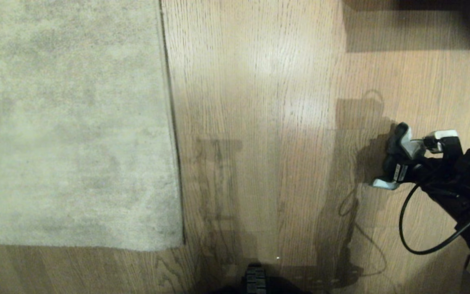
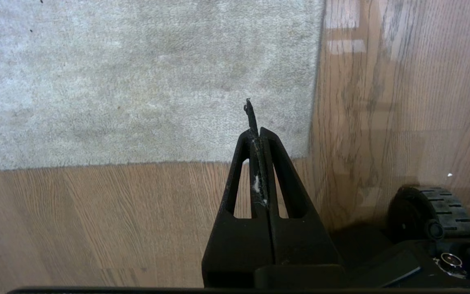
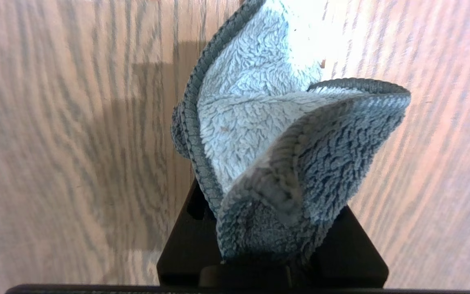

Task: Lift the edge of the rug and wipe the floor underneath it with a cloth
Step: Pick up the rag, then lift up the carpet

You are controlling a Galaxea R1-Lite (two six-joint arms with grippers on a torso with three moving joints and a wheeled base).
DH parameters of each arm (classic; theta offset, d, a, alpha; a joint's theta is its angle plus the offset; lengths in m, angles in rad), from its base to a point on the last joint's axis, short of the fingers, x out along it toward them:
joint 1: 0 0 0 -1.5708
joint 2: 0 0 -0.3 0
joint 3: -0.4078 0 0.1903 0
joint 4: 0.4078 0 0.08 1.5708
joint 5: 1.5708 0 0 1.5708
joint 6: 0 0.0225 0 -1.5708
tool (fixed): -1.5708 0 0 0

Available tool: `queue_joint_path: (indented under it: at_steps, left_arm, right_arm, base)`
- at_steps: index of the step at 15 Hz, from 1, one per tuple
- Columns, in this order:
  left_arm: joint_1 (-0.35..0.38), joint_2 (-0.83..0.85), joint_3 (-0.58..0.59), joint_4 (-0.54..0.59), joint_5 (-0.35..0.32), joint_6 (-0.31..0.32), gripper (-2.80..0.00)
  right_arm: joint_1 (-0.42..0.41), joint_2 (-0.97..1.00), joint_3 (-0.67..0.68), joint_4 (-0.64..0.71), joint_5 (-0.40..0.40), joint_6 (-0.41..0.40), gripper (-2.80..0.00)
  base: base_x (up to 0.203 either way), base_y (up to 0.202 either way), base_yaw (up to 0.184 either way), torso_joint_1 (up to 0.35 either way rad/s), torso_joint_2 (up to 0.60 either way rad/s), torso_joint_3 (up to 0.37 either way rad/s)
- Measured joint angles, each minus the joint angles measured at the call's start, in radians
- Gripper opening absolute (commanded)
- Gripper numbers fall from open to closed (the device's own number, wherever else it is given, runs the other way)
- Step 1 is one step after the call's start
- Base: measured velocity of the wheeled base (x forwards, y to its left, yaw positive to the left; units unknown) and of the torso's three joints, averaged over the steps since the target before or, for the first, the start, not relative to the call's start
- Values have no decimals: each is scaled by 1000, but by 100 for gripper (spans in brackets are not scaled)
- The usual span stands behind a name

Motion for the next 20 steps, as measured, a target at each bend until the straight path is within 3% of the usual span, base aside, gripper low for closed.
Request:
queue_joint_path:
  at_steps: [11,20]
  left_arm:
    - [0,0,0,0,-1,-1,-280]
    - [0,0,0,0,0,-1,-280]
  right_arm:
    - [1,-210,79,79,9,6,-280]
    - [1,-496,79,408,8,24,-280]
  base:
    - [0,0,0,0,0,0]
    - [0,0,0,0,0,0]
